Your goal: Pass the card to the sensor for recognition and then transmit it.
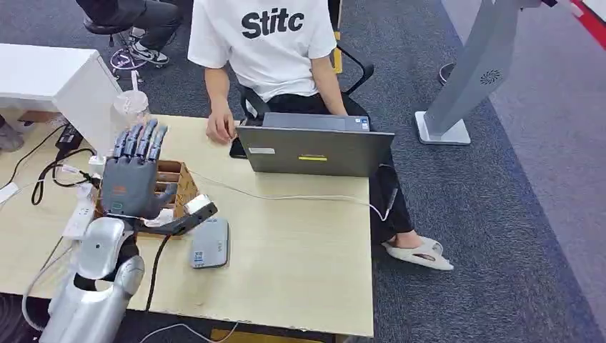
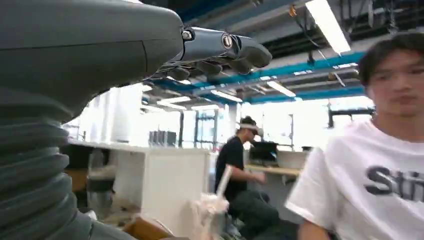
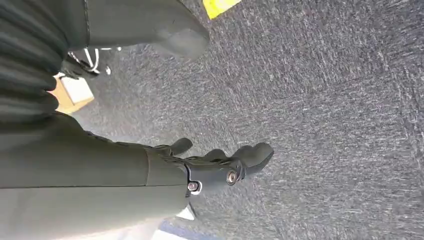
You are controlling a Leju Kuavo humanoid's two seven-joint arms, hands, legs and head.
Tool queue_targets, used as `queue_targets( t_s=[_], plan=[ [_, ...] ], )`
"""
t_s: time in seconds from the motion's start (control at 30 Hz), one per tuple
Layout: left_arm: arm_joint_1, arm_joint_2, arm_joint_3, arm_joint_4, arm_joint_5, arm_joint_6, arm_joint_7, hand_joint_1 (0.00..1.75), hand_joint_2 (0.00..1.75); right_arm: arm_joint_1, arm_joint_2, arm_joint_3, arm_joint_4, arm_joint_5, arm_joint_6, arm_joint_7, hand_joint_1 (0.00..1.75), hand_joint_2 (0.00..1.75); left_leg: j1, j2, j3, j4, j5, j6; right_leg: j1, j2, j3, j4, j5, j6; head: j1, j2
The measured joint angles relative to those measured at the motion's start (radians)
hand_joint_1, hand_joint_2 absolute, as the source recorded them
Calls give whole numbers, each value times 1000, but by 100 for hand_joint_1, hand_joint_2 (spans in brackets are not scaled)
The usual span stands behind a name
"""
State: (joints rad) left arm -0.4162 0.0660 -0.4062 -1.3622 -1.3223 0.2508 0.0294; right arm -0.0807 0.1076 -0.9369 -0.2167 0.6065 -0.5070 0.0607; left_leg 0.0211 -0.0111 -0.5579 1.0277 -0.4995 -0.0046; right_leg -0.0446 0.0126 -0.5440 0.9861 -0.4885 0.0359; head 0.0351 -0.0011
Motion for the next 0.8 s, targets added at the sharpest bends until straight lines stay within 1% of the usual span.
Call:
queue_targets(
  t_s=[0.1, 0.2, 0.3, 0.43, 0.53, 0.6, 0.67, 0.8],
  plan=[
    [19, 5, -50, -34, 30, -47, -10, 0, 175, 0, 1, -8, 0, -2, 2, -4, 0, 175, 0, 0, 0, 0, 0, 0, 0, 0, 0, 0, 0, 0, 0, 0],
    [32, 18, -97, -58, 33, -63, -12, 0, 175, 0, 2, -18, 0, -2, 2, -8, 0, 175, 0, 0, 0, 0, 0, 0, 0, 0, 0, 0, 0, 0, 0, 0],
    [36, 29, -118, -71, 36, -66, -11, 0, 175, 0, 2, -22, 0, -2, 3, -10, 0, 175, 0, 0, 0, 0, 0, 0, 0, 0, 0, 0, 0, 0, 0, 0],
    [39, 36, -128, -81, 36, -67, -11, 0, 175, 0, 2, -24, 0, -1, 3, -10, 0, 175, 0, 0, 0, 0, 0, 0, 0, 0, 0, 0, 0, 0, 0, 0],
    [42, 46, -139, -83, 75, -96, -11, 0, 175, 0, 2, -26, 0, -1, 4, -13, 0, 175, 0, 0, 0, 0, 0, 0, 0, 0, 0, 0, 0, 0, 0, 0],
    [45, 63, -148, -83, 99, -117, -11, 0, 175, 0, 2, -29, 0, -1, 3, -15, 0, 175, 0, 0, 0, 0, 0, 0, 0, 0, 0, 0, 0, 0, 0, 0],
    [48, 90, -152, -83, 129, -160, -10, 0, 175, 0, 2, -34, 0, -3, 3, -17, 0, 175, 0, 0, 0, 0, 0, 0, 0, 0, 0, 0, 0, 0, 0, 0],
    [48, 139, -152, -83, 172, -204, -10, 0, 175, 0, 2, -46, 0, -6, 3, -16, 0, 175, 0, 0, 0, 0, 0, 0, 0, 0, 0, 0, 0, 0, 0, 0]
  ],
)
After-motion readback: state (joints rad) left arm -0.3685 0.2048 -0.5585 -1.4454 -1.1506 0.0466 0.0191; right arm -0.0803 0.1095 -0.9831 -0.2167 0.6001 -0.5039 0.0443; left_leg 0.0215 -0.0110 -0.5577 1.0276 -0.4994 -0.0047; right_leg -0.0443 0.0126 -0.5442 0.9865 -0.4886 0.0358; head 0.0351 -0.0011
